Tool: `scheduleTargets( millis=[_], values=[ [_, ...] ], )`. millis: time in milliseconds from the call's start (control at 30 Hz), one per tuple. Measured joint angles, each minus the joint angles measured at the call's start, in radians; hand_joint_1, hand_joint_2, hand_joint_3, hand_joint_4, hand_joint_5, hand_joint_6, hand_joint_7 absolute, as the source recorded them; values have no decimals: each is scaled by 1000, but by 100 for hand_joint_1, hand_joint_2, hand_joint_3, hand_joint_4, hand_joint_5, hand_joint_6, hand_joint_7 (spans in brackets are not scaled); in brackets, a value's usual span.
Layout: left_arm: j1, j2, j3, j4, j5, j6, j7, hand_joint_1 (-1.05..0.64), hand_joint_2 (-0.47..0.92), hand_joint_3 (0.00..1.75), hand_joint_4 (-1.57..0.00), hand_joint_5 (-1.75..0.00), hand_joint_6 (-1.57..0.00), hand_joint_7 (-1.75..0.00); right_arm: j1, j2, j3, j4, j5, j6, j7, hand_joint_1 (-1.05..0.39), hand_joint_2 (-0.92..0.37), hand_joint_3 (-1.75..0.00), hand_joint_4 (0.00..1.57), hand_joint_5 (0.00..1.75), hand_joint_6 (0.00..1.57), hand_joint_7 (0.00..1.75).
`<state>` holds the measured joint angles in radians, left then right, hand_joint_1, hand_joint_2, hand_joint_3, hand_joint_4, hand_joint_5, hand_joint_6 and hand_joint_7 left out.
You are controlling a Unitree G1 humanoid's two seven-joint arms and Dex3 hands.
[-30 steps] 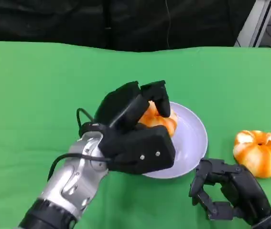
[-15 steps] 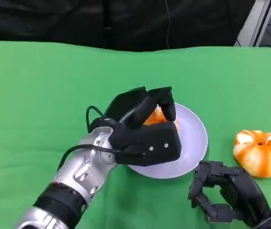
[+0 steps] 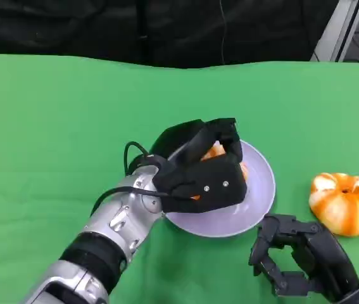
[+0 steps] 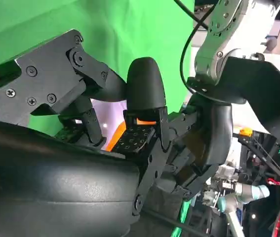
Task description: Grasp the bread from the table and place it into the plate.
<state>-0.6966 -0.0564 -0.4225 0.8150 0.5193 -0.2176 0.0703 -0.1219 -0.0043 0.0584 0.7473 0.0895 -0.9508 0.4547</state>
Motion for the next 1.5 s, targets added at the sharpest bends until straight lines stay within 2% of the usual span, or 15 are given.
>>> scheduleTargets(
  millis=[33,67,100,167,233,333,433,500,767,800,867,900,1033,1300,1500],
  values=[
    [-1,0,0,0,0,1,0,-30,86,0,-70,-88,-80,-53,0,0,0,1,0,0,-2,-15,-54,-111,84,154,89,121],
    [-3,1,-1,0,0,2,-1,-35,88,0,-77,-63,-87,-31,0,0,0,1,-1,0,-4,-14,-54,-111,84,154,89,120],
    [-6,2,-2,0,0,3,-9,-38,89,0,-84,-42,-90,-17,0,0,0,1,-1,0,-6,-14,-54,-110,84,154,89,120],
    [-13,4,-4,1,0,3,-25,-48,91,5,-88,-16,-88,-4,-1,1,1,1,-1,0,-6,-15,-54,-110,84,154,89,121],
    [-15,7,-6,1,-1,6,-37,-53,92,12,-88,-8,-84,-1,-1,1,2,1,-1,0,-7,-15,-54,-109,84,154,89,121],
    [-16,9,-5,10,-13,5,-52,-63,92,26,-86,-3,-78,0,-1,1,3,1,-4,0,-13,-14,-54,-109,83,154,89,121],
    [-16,12,-4,23,-27,5,-78,-66,92,31,-85,-2,-75,0,-1,1,4,0,-4,1,-15,-14,-54,-109,83,155,89,121],
    [-16,13,-2,26,-38,5,-91,-73,92,41,-79,-1,-69,0,-1,1,5,0,-3,3,-14,-15,-54,-109,83,155,88,122],
    [-18,19,0,26,-52,31,-145,-78,92,50,-76,0,-64,0,-1,1,7,-5,-3,16,-14,-15,-54,-109,83,157,88,123],
    [-18,20,0,26,-52,32,-145,-83,92,58,-73,0,-61,0,-1,1,7,-6,-3,16,-14,-15,-54,-109,83,157,88,123],
    [-18,24,3,17,-66,40,-189,-93,92,78,-51,0,-41,0,-1,1,8,-6,-3,17,-14,-15,-54,-110,83,158,87,125],
    [-18,29,6,9,-80,42,-220,-95,92,81,-48,0,-39,0,-1,1,8,-6,-3,17,-14,-15,-54,-110,83,159,87,125],
    [-17,49,33,-30,-119,50,-285,-96,92,85,-43,0,-36,0,-1,1,10,-9,-1,26,-12,-14,-54,-110,82,159,85,127],
    [-11,69,35,-89,-132,69,-306,-95,92,87,-40,0,-35,0,2,3,10,-16,6,29,-2,-14,-55,-110,81,158,85,129],
    [39,71,76,-151,-175,65,-303,-95,92,83,-42,-1,-41,-3,5,2,10,-17,6,23,2,-13,-54,-111,80,158,84,131]
  ],
)
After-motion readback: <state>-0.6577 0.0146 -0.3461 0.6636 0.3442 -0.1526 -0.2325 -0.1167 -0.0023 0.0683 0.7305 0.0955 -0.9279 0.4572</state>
